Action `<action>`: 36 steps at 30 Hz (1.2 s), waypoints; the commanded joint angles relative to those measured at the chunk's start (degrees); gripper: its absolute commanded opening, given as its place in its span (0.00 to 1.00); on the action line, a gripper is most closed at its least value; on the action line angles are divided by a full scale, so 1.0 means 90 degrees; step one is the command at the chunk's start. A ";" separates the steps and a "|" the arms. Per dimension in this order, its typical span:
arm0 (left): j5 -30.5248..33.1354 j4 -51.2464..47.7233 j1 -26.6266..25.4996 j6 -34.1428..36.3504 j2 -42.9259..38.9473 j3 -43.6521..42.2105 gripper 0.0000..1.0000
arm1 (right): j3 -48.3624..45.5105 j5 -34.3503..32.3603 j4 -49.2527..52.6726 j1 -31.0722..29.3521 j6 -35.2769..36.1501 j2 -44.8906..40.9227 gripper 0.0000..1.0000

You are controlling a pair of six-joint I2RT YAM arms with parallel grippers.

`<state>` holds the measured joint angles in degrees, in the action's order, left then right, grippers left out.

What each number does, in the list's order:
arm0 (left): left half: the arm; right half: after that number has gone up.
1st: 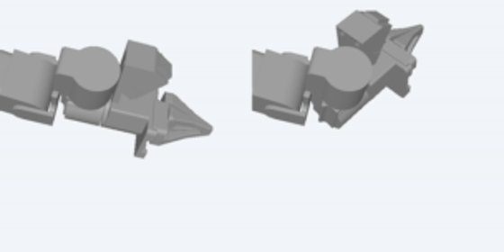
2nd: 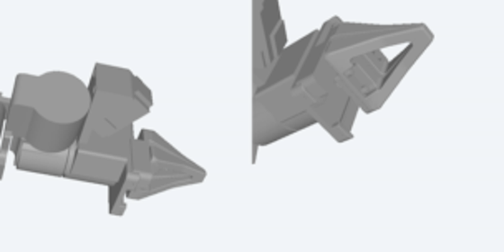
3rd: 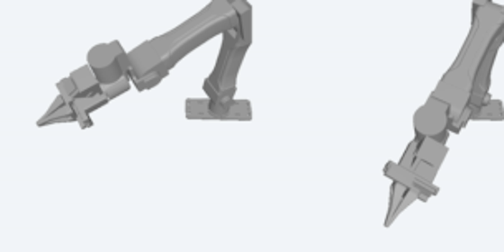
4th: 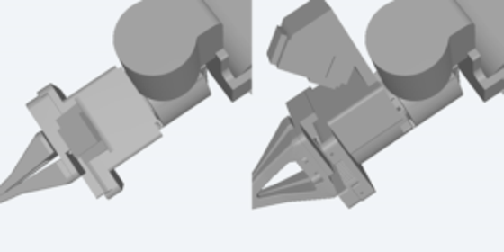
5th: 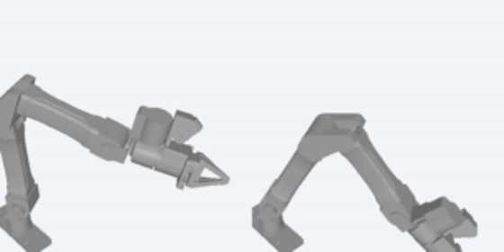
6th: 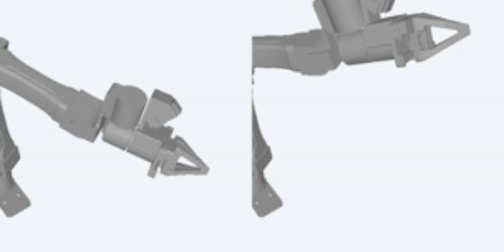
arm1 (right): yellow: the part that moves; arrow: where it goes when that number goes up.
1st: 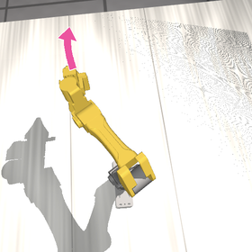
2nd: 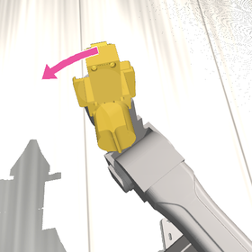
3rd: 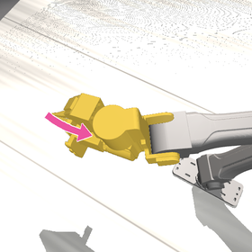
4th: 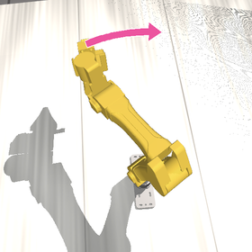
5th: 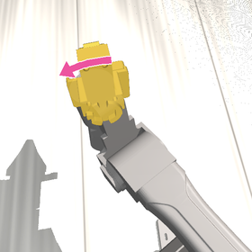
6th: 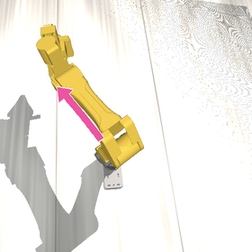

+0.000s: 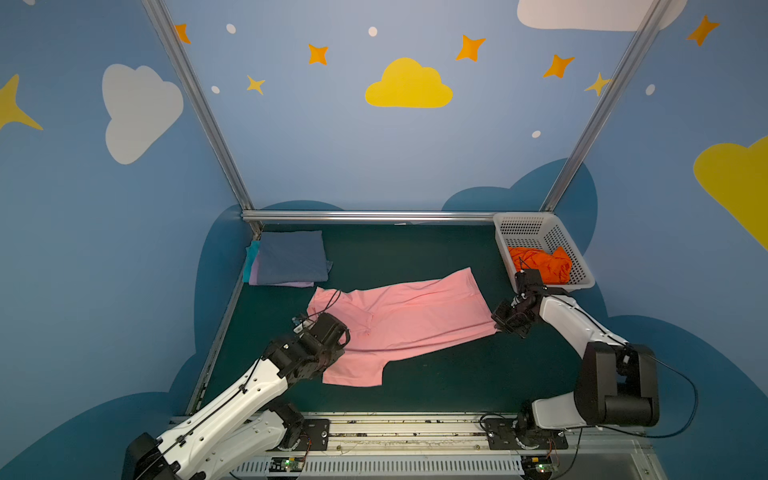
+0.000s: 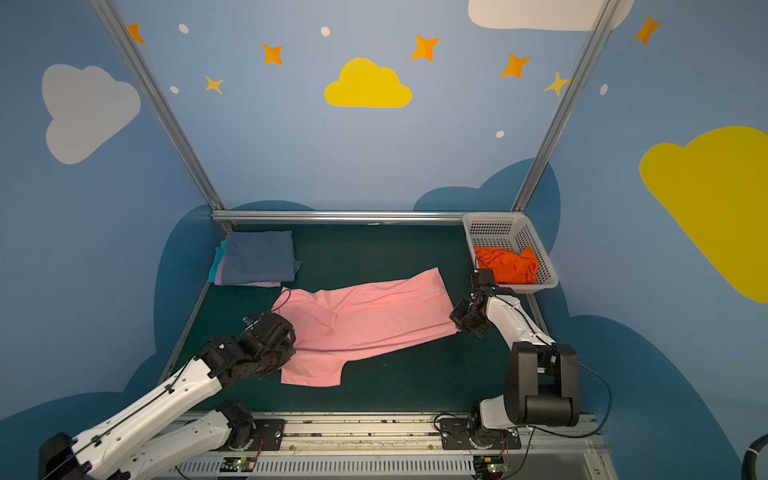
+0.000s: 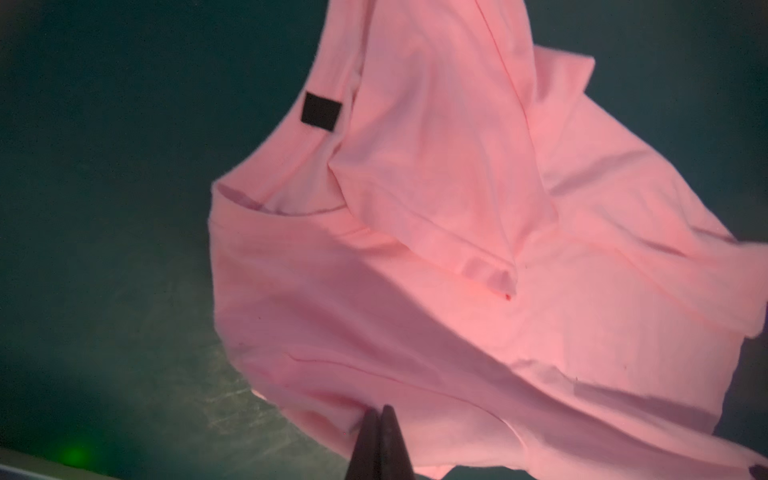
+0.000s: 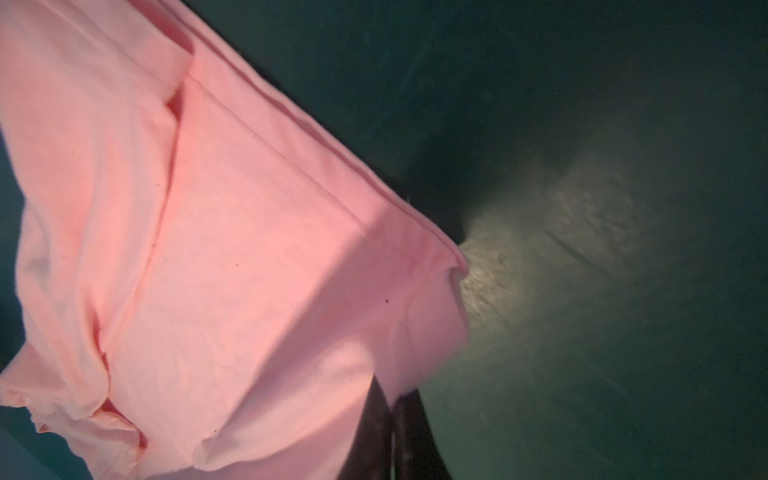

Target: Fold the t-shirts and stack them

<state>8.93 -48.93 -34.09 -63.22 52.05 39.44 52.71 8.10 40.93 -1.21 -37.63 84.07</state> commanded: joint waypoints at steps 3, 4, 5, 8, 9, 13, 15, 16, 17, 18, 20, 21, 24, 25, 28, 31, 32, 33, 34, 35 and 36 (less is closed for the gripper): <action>-0.0627 0.0270 0.1153 0.1104 0.0586 0.0084 0.04 | 0.0432 -0.0128 0.0104 -0.0031 0.0051 0.0589 0.00; -0.0705 0.0337 0.1262 0.1174 0.0677 0.0113 0.04 | 0.0482 -0.0128 0.0076 -0.0049 0.0050 0.0672 0.00; -0.0777 0.0407 0.1352 0.1257 0.0777 0.0160 0.04 | 0.0533 -0.0119 0.0062 -0.0078 0.0042 0.0761 0.00; -0.0878 0.0529 0.1457 0.1415 0.1072 0.0325 0.05 | 0.0680 -0.0116 0.0016 -0.0227 0.0023 0.0981 0.03; -0.0907 0.0527 0.1476 0.1446 0.1166 0.0378 0.05 | 0.0721 -0.0126 0.0002 -0.0268 0.0007 0.1037 0.04; -0.0963 0.0379 0.1542 0.1499 0.1693 0.0625 0.05 | 0.0912 -0.0211 -0.0016 -0.0473 -0.0090 0.1200 0.05; -0.1124 0.0301 0.1566 0.1613 0.1884 0.0729 0.05 | 0.1048 -0.0278 0.0015 -0.0538 -0.0106 0.1277 0.06; -0.1285 0.0300 0.1563 0.1785 0.1935 0.0775 0.07 | 0.1116 -0.0310 0.0049 -0.0558 -0.0114 0.1316 0.06; -0.1430 0.0300 0.1555 0.1862 0.1988 0.0822 0.11 | 0.1199 -0.0354 0.0078 -0.0577 -0.0106 0.1350 0.06; -0.1587 0.0317 0.1543 0.1868 0.1989 0.0823 0.19 | 0.1262 -0.0396 0.0112 -0.0583 -0.0101 0.1390 0.06; -0.1821 0.0388 0.1405 0.1839 0.1843 0.0772 0.34 | 0.1426 -0.0525 0.0170 -0.0597 -0.0078 0.1484 0.06; -0.1858 0.0415 0.1264 0.1820 0.1730 0.0740 0.40 | 0.1496 -0.0589 0.0203 -0.0610 -0.0062 0.1528 0.06; -0.1671 0.0280 0.0682 0.1731 0.1340 0.0714 0.50 | 0.1697 -0.0773 0.0281 -0.0617 -0.0028 0.1677 0.06; -0.1605 0.0215 0.0474 0.1686 0.1234 0.0690 0.52 | 0.1761 -0.0833 0.0297 -0.0624 -0.0011 0.1731 0.06; -0.1620 0.0291 -0.0021 0.1504 0.1101 0.0443 0.56 | 0.1919 -0.0871 0.0353 -0.0641 0.0013 0.1881 0.06; -0.1668 0.0462 -0.0326 0.1358 0.1259 0.0073 0.57 | 0.1993 -0.0870 0.0381 -0.0705 0.0001 0.1955 0.05; -0.1651 0.0484 -0.0383 0.1307 0.1327 -0.0033 0.56 | 0.2004 -0.0870 0.0382 -0.0722 -0.0009 0.1966 0.05; -0.1639 0.0509 -0.0429 0.1289 0.1409 -0.0124 0.56 | 0.2012 -0.0879 0.0388 -0.0740 -0.0004 0.1967 0.05; -0.1620 0.0547 -0.0477 0.1282 0.1478 -0.0199 0.56 | 0.2022 -0.0880 0.0394 -0.0746 -0.0017 0.1976 0.05; -0.1575 0.0568 -0.0544 0.1275 0.1571 -0.0261 0.56 | 0.2032 -0.0887 0.0403 -0.0772 -0.0016 0.1984 0.05; -0.1533 0.0586 -0.0575 0.1273 0.1638 -0.0297 0.57 | 0.2052 -0.0890 0.0412 -0.0778 -0.0018 0.1990 0.05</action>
<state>-6.09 -43.81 -38.46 -50.72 65.71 37.54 69.45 1.30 42.74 -7.75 -37.54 101.03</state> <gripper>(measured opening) 0.567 0.055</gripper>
